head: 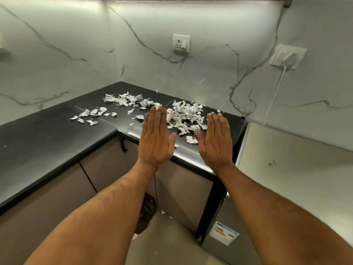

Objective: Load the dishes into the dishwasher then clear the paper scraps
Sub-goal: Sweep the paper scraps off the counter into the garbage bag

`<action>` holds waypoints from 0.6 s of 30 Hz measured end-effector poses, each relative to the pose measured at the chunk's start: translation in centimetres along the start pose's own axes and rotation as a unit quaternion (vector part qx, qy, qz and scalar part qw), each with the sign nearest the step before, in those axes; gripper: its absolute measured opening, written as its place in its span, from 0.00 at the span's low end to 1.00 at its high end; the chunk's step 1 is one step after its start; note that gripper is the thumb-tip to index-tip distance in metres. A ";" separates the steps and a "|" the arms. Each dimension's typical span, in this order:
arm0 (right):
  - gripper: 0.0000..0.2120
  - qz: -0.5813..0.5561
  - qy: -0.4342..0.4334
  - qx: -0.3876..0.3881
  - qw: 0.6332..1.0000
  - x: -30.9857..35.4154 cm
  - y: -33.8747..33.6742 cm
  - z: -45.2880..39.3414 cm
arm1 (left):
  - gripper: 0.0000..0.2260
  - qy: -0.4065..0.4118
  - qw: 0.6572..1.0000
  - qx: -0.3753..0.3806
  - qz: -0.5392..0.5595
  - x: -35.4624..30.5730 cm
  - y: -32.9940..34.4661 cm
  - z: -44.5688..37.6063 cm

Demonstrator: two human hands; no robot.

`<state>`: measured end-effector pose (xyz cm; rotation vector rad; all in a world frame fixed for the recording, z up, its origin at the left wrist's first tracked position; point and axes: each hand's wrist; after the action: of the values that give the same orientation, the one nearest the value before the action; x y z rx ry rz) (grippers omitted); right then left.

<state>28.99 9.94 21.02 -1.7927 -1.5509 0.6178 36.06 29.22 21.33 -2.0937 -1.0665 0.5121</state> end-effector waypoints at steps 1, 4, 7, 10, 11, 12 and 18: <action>0.29 -0.004 -0.004 0.002 1.000 0.5 -0.2 -0.6 | 0.34 -0.003 1.000 0.001 -0.008 0.7 -0.5 -0.2; 0.30 -0.013 -0.017 0.012 1.000 1.9 -0.5 -2.8 | 0.35 -0.019 0.999 0.008 -0.026 2.7 -1.7 -0.8; 0.29 -0.015 -0.025 0.009 1.000 2.9 0.0 -4.7 | 0.35 -0.039 0.999 0.011 -0.019 4.6 -2.0 -1.6; 0.29 -0.001 -0.021 0.014 1.000 3.7 0.6 -6.3 | 0.35 -0.050 0.999 0.017 -0.004 5.7 -1.4 -2.5; 0.28 0.002 -0.020 0.014 1.000 3.9 0.9 -6.8 | 0.35 -0.052 0.998 0.020 0.005 6.2 -1.0 -2.8; 0.28 0.007 -0.023 0.010 1.000 4.2 1.2 -7.5 | 0.35 -0.053 0.998 0.019 0.013 6.6 -0.5 -3.4; 0.28 0.008 0.004 0.011 1.000 5.7 2.9 -10.8 | 0.35 -0.037 0.998 0.030 0.052 8.9 2.1 -6.9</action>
<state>39.81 13.35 26.34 -1.7908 -1.5199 0.6311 46.63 32.67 24.10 -2.0996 -0.9747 0.6695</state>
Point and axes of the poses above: each hand's wrist, its own z-axis away from the middle knuckle, its own y-axis out of the palm, x = y × z, and after that the axes turned 2 degrees about x, right-handed
